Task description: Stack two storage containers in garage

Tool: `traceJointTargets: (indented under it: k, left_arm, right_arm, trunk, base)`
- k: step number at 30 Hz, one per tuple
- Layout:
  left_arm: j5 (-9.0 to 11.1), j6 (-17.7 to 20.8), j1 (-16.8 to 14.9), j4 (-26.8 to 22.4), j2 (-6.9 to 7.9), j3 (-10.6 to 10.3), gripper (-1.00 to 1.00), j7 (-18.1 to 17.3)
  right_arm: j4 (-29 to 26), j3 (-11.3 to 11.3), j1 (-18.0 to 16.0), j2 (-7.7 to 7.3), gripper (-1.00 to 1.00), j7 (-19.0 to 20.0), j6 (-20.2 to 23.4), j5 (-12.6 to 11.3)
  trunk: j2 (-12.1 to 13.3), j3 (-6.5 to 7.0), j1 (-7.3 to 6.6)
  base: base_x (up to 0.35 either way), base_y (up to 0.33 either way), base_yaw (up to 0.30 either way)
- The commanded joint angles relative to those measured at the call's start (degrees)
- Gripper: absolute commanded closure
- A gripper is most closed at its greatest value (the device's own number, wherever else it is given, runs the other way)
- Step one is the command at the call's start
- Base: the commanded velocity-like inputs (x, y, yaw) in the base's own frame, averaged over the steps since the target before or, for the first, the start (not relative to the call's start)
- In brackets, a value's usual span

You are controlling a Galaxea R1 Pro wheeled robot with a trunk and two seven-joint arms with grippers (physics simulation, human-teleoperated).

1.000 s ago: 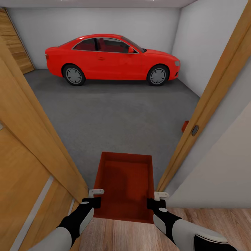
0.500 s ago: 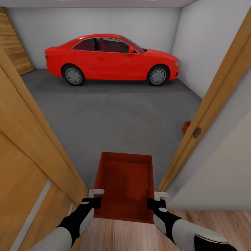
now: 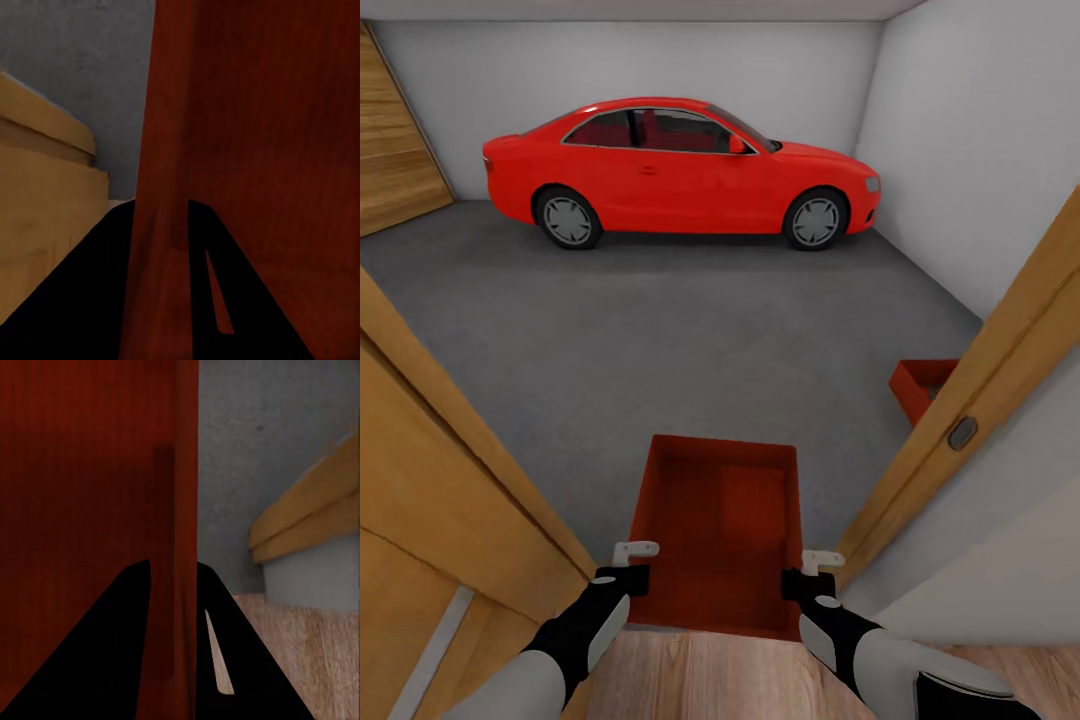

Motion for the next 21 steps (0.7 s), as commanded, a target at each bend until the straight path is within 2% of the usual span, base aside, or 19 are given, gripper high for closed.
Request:
traceJointTargets:
  k: [1, 21]
  left_arm:
    - [-0.2, -0.8, -0.1, -2.2, 2.31, 0.7, 1.0, 0.8]
    - [-0.1, -0.8, -0.1, -2.2, 2.31, 0.7, 1.0, 0.8]
  right_arm:
    - [1.2, 1.3, 0.0, -0.09, 1.0, -0.1, 0.0, -0.8]
    - [1.2, 1.2, 0.0, -0.09, 1.0, -0.1, -0.1, -0.8]
  trunk:
    - [0.0, -0.06, 0.04]
    - [0.0, -0.06, 0.04]
  base:
    - [0.322, 0.0, 0.0]
    - [0.322, 0.0, 0.0]
